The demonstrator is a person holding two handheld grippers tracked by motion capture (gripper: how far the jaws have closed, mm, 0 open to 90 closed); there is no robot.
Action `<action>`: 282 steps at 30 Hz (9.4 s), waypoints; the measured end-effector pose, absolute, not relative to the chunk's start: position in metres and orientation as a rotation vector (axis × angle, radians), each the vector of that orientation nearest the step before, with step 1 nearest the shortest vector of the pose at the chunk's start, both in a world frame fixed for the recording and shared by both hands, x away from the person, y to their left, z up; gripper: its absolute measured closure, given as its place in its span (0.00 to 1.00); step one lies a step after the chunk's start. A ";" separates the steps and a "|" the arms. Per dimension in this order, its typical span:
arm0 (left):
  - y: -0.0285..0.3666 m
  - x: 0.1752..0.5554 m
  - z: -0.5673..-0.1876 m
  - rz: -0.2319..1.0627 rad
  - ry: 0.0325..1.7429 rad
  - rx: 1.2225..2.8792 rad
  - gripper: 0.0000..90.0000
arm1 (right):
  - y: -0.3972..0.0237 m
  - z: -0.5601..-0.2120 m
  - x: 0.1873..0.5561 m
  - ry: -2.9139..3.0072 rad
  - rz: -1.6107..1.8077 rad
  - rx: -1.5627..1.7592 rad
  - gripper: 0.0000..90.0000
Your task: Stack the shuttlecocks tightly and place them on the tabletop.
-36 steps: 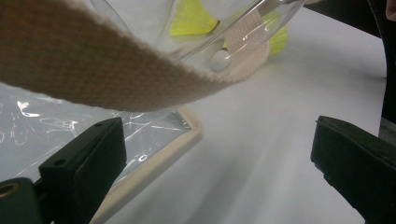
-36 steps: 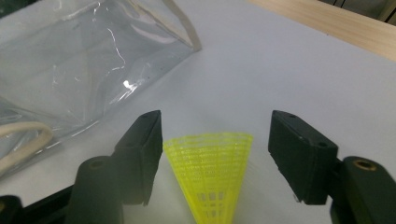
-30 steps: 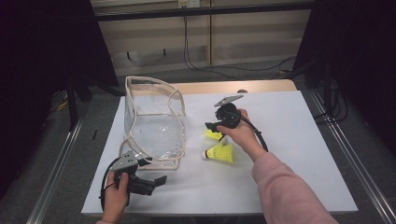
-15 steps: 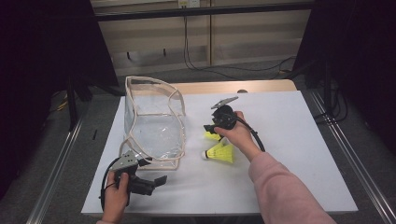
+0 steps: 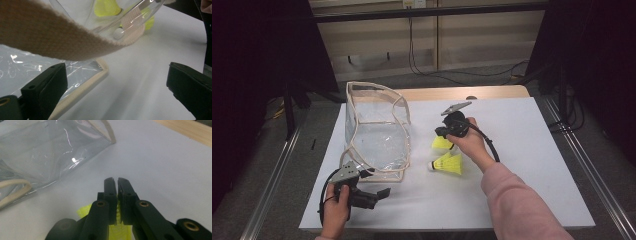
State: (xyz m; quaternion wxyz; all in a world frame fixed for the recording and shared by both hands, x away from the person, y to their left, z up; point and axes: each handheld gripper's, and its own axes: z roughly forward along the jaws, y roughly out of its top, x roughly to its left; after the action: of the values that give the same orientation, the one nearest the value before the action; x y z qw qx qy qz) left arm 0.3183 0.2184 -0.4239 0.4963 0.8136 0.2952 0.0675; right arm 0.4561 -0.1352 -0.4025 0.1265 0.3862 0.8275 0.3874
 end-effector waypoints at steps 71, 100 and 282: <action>0.216 0.316 -0.424 0.153 0.722 1.976 0.04 | -0.232 -0.416 0.364 2.178 1.319 1.217 0.94; 0.214 0.316 -0.424 0.170 0.713 1.979 0.04 | -0.266 -0.410 0.346 2.039 1.224 1.237 0.75; 0.212 0.316 -0.425 0.139 0.718 1.962 0.03 | -0.303 -0.442 0.314 2.051 1.233 1.416 0.14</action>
State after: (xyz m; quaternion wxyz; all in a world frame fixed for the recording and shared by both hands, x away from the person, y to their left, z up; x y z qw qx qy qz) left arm 0.3159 0.2116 -0.4247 0.5002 0.8114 0.2969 0.0575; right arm 0.3140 -0.3025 -0.4416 0.1795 0.5009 0.7258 0.4361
